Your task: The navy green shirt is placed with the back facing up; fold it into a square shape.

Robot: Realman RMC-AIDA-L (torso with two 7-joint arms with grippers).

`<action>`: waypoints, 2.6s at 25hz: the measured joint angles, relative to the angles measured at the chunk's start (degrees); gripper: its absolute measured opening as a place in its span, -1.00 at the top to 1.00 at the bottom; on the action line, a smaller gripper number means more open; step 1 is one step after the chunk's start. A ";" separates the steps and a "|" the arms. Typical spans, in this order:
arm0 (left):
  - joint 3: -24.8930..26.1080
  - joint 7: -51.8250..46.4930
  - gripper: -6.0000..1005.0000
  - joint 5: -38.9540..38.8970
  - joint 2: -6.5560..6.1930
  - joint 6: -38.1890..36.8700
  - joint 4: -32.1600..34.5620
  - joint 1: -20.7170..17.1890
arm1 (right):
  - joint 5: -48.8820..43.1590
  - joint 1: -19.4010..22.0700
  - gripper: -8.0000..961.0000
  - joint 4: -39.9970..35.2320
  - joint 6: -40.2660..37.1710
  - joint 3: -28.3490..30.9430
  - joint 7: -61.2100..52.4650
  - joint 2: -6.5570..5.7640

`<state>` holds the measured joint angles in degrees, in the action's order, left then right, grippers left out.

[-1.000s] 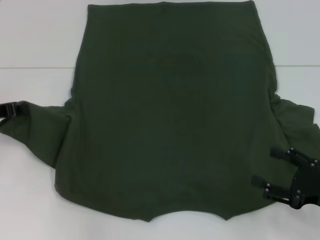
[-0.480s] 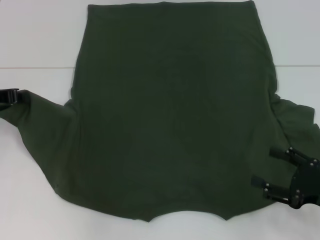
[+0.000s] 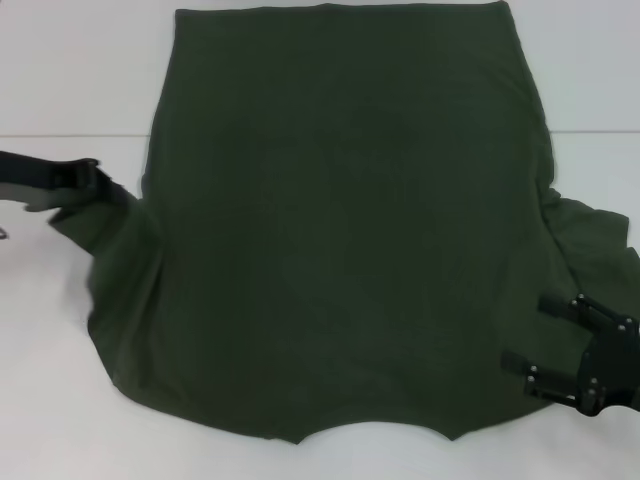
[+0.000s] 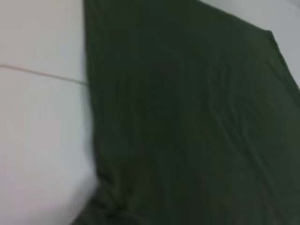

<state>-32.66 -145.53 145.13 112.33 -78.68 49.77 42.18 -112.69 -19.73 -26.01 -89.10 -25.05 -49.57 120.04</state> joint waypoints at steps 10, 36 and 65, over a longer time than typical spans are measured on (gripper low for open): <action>-0.58 -2.83 0.98 -3.26 1.80 1.46 -4.84 3.09 | -0.21 -0.48 -0.97 0.37 0.28 -0.09 0.03 0.05; -0.79 7.42 -0.13 -27.62 4.98 12.13 -20.31 -2.85 | -0.25 -0.55 -0.97 0.96 0.78 -0.08 0.44 0.01; 4.21 7.75 -0.32 -29.44 6.67 11.82 -21.40 -9.51 | 0.03 -1.16 -0.97 1.50 1.73 -0.07 0.19 0.01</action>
<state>-28.45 -137.78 115.69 119.00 -66.86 28.37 32.68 -112.67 -20.89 -24.51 -87.36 -25.12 -49.38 120.05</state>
